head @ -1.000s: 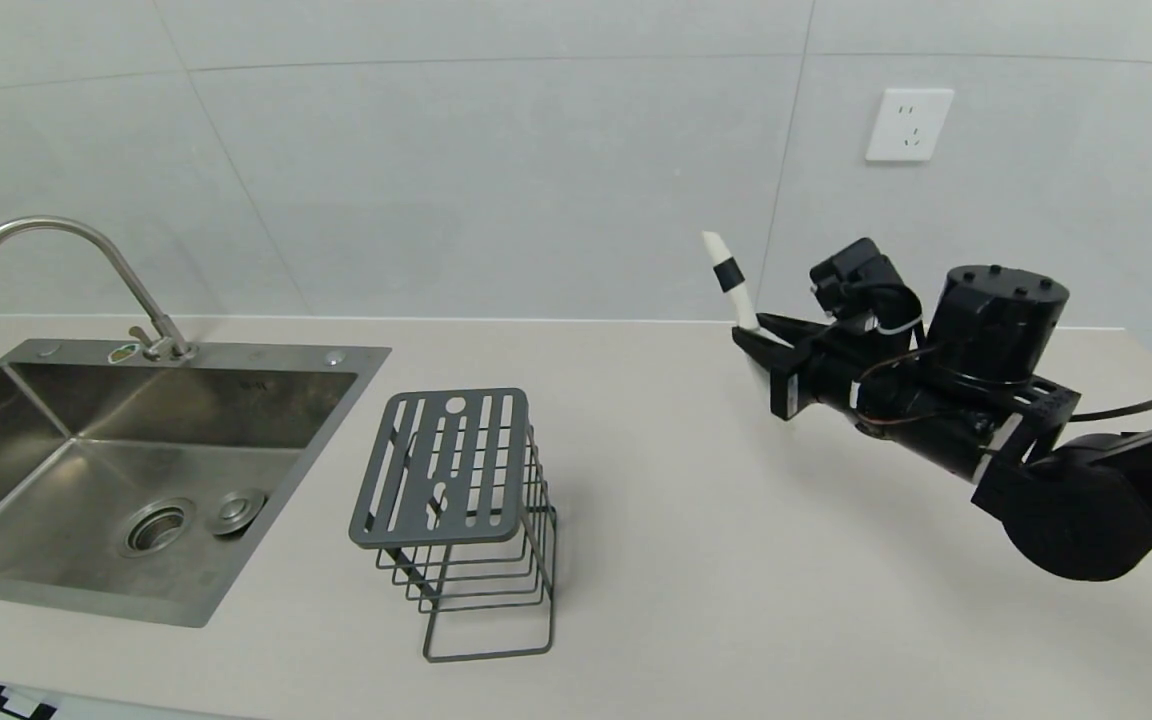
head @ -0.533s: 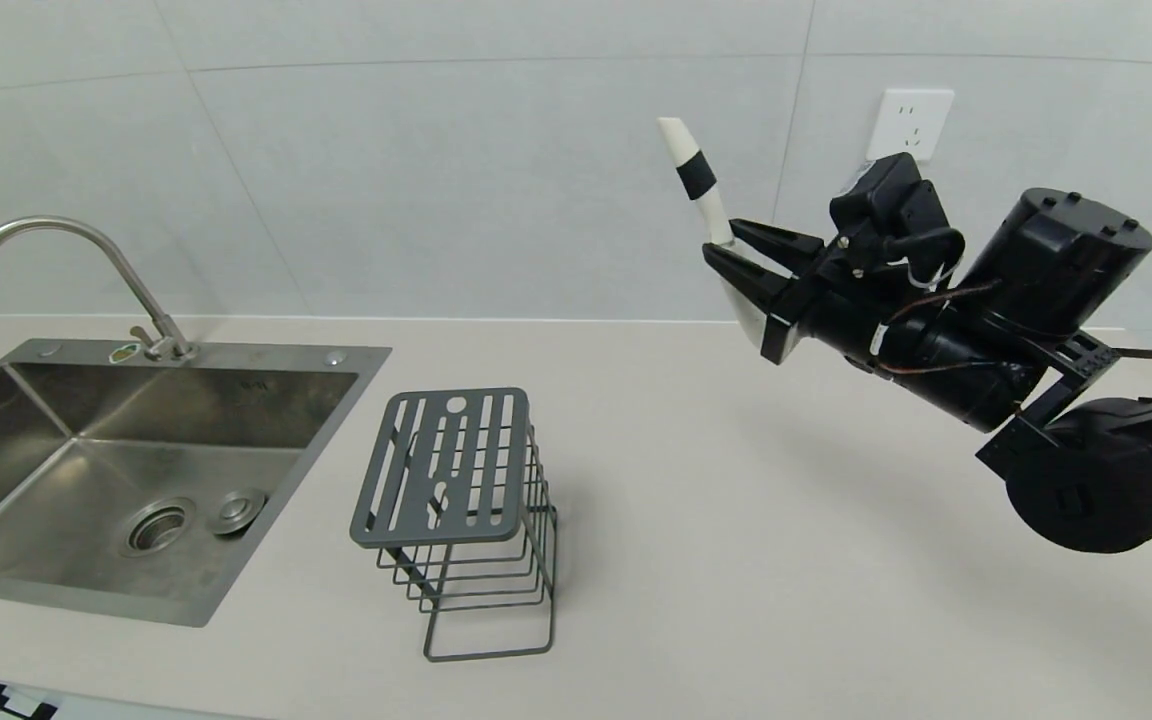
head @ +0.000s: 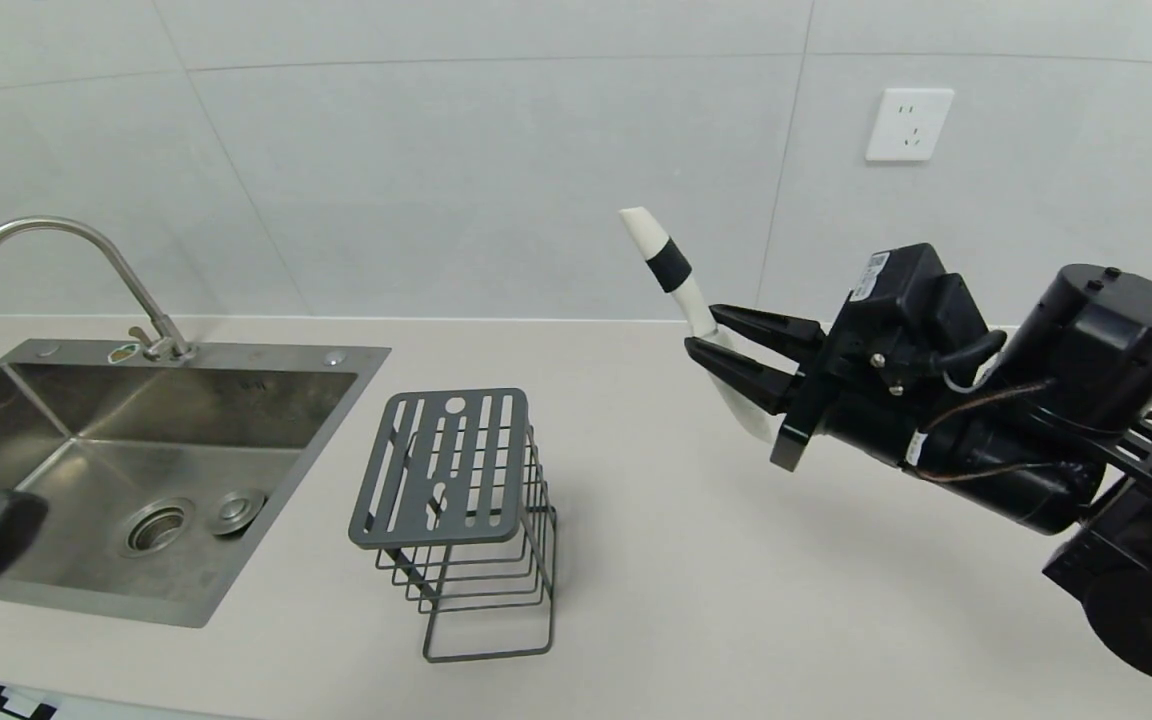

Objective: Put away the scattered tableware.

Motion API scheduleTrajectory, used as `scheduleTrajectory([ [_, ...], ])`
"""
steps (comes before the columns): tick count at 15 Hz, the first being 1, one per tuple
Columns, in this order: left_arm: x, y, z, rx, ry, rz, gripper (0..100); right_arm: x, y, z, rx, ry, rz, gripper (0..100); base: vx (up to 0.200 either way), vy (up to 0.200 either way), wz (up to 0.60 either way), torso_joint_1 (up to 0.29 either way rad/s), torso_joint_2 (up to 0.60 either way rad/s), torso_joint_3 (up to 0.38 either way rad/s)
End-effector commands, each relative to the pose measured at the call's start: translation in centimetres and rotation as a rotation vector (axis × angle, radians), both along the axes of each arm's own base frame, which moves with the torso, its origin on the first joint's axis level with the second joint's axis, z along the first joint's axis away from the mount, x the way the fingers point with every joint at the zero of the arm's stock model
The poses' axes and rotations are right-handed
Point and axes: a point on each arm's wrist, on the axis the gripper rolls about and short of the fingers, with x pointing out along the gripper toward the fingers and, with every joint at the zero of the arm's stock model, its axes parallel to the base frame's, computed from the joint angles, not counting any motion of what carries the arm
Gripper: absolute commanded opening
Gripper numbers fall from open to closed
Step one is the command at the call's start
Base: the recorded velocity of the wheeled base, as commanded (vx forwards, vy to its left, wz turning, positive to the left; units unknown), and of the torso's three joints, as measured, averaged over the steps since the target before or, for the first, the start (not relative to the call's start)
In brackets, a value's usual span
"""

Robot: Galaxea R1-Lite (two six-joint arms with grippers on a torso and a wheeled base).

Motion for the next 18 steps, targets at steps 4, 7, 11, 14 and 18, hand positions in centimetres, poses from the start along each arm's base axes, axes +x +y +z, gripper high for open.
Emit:
scheduleTrajectory([
  [4,3.3,-1.9,-1.1,0.038,0.12,-0.145,100,-2.1,-0.4,0.8,0.012,-0.018,0.032,0,0.0,0.0,0.0,0.0,0.0,0.0],
  [7,5.4,-2.5,-1.8,0.056,0.174,-0.149,100,-3.2,0.3,0.9,0.014,-0.019,0.073,0,0.0,0.0,0.0,0.0,0.0,0.0],
  [11,8.8,-3.5,-2.9,0.076,0.162,-0.164,100,-4.4,0.5,1.3,0.023,-0.028,0.102,0,0.0,0.0,0.0,0.0,0.0,0.0],
  [14,9.8,-5.2,-3.1,0.054,0.165,-0.275,100,-5.5,0.3,1.3,0.022,-0.028,0.133,0,0.0,0.0,0.0,0.0,0.0,0.0],
  [18,11.6,-7.3,-3.1,0.045,0.177,-0.35,100,-6.7,0.3,1.2,0.018,-0.023,0.161,0,0.0,0.0,0.0,0.0,0.0,0.0],
])
